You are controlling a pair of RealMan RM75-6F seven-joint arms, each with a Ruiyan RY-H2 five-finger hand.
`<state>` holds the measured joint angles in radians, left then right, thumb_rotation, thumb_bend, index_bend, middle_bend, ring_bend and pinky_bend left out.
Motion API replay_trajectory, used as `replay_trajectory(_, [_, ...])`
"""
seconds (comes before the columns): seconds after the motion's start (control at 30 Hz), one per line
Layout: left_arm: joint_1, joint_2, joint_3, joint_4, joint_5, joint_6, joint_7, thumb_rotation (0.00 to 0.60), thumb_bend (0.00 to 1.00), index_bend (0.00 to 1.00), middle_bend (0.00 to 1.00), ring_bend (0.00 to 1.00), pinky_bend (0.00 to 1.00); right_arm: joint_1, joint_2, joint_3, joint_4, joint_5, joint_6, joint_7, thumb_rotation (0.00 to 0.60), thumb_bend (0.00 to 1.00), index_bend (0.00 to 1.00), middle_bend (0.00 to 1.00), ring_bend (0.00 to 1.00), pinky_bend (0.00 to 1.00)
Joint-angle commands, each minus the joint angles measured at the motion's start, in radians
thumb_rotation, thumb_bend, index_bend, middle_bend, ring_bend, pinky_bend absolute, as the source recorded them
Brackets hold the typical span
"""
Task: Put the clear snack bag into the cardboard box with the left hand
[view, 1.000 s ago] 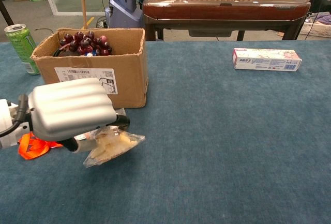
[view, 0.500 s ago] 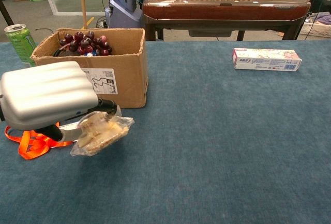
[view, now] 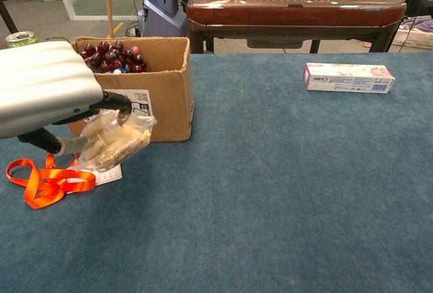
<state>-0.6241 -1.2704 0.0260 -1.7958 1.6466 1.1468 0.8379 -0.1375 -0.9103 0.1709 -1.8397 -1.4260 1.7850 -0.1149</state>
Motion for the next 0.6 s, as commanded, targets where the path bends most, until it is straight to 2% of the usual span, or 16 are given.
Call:
replay_trajectory(0.03, [0.01,0.021,-0.009,-0.015,0.008,0.018,-0.009,0.6,0.3,0.68,0.89,0.79,0.9,0.002,0.0,0.0,-0.001,0.002,-0.004,-0.002,0.6,0.1,0.17,0.33,0.21,0.33])
replay_trajectory(0.6, [0.071,0.156,-0.012,-0.134,0.055,0.057,0.073,0.6,0.3,0.71,0.91,0.8,0.91,0.01,-0.002,0.0,-0.002,0.011,-0.018,-0.01,0.6,0.1,0.17,0.33,0.21,0.33])
